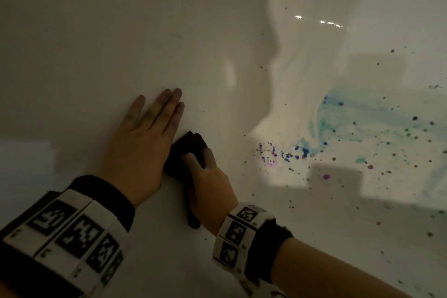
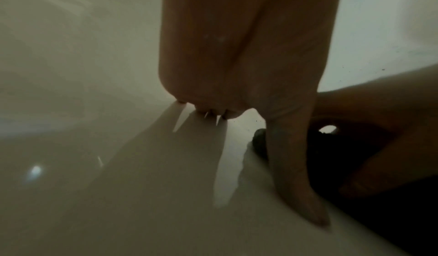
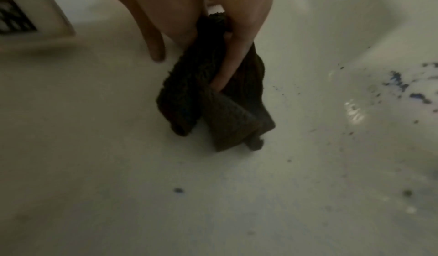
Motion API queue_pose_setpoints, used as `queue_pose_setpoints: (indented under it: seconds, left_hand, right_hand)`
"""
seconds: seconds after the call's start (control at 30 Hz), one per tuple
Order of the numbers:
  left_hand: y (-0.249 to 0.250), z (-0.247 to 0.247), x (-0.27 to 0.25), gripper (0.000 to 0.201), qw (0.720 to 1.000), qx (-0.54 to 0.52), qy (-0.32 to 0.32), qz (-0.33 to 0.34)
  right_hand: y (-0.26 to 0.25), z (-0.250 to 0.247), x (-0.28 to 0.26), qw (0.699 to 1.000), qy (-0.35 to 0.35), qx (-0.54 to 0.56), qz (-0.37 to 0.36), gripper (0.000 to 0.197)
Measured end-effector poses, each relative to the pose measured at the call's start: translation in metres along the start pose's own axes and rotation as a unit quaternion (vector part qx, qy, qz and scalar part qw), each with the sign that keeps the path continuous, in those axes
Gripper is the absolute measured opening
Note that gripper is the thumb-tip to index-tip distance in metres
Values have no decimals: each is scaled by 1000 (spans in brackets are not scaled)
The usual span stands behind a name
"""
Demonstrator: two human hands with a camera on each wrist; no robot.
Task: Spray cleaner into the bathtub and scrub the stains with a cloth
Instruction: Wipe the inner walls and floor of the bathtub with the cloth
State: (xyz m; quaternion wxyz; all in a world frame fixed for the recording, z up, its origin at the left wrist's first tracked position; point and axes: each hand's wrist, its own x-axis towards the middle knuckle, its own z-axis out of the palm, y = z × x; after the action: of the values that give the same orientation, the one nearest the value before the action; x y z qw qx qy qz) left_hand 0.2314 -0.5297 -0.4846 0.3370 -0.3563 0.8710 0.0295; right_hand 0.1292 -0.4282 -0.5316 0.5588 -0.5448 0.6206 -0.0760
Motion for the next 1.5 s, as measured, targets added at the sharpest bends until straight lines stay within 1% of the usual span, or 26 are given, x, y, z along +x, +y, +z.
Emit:
queue_pose_setpoints:
  seconds: [0.07,0.1,0.2,0.23,0.27,0.3,0.37,0.43,0.47,0.5,0.53,0.57,0.63,0.7,0.77,0.83,0.87,0.93,1.0,1.07,1.13,1.2,1.27,1.33,1.4,1.5]
  left_hand:
    - [1,2,0,135,1000,6,-4,6]
    - [3,0,0,134,1000,8,-2,5]
    - [4,6,1,140,999,-3,35,9]
    - [4,9,2,143,999,-8,45,16]
    - [3,11,4,146,999,-6,48,17]
    - [2,13,5,148,999,-1,42,16]
    - [2,10,5,153,1000,4,20,18]
    - [4,-3,2,160,998,26,-58,8]
    - [5,-9,1,158,995,26,-94,-8]
    - [6,-11,1,152,993,25,-114,-19]
    - [9,-12,1,146,991,29,-131,-23]
    - [11,-13,1,142,988,32,-146,-26]
    - [15,-15,2,137,986,37,-157,-32]
    - [17,-18,2,130,985,41,-161,-43]
    - [18,-18,2,128,985,38,-161,-47]
    - [19,-19,2,126,985,32,-162,-48]
    - [20,-19,2,125,985,28,-165,-48]
    - [22,-19,4,121,985,29,-162,-49]
    - [25,-18,6,119,986,37,-151,-51]
    - [27,-15,4,120,990,25,-127,-51]
    - [25,-8,5,132,996,0,-77,-45]
    - [19,-2,7,148,997,-4,-60,-48]
    - [16,-2,7,157,995,18,-81,-50]
    - [17,-4,6,159,995,19,-88,-45]
    - [17,-7,4,161,993,27,-96,-55]
    - [17,-7,6,163,991,52,-101,-67]
  right_hand:
    - [13,-4,3,1000,-2,-7,8,71]
    - [22,-6,6,1000,1,1,31,70]
    - [55,-10,16,986,17,28,163,71]
    - [65,-11,20,980,23,32,195,73]
    - [72,-10,25,978,29,30,206,74]
    - [76,-10,29,979,33,21,202,75]
    - [81,-15,35,978,43,2,203,72]
    - [91,-29,41,968,63,8,242,66]
    - [94,-39,43,961,73,17,267,65]
    - [97,-47,44,956,78,23,283,64]
    - [99,-52,42,956,75,26,284,63]
    - [96,-56,38,962,67,32,261,61]
    - [79,-59,21,984,26,45,171,53]
    - [56,-52,-6,994,-62,49,70,47]
    - [32,-37,-34,987,-152,57,-5,45]
    - [14,-19,-47,976,-209,34,-46,49]
    - [9,-11,-46,972,-227,17,-51,53]
    - [6,-1,-37,968,-247,7,-39,60]
    - [16,3,-26,974,-225,15,-18,65]
    - [41,2,-17,984,-175,5,27,62]
    - [76,-1,-4,985,-132,-46,101,60]
    - [97,-9,9,979,-109,-80,152,63]
    - [107,-18,17,978,-81,-89,168,65]
    - [117,-31,19,977,-28,-92,192,64]
    - [128,-48,22,975,24,-85,204,62]
    - [138,-70,23,967,50,-70,241,66]
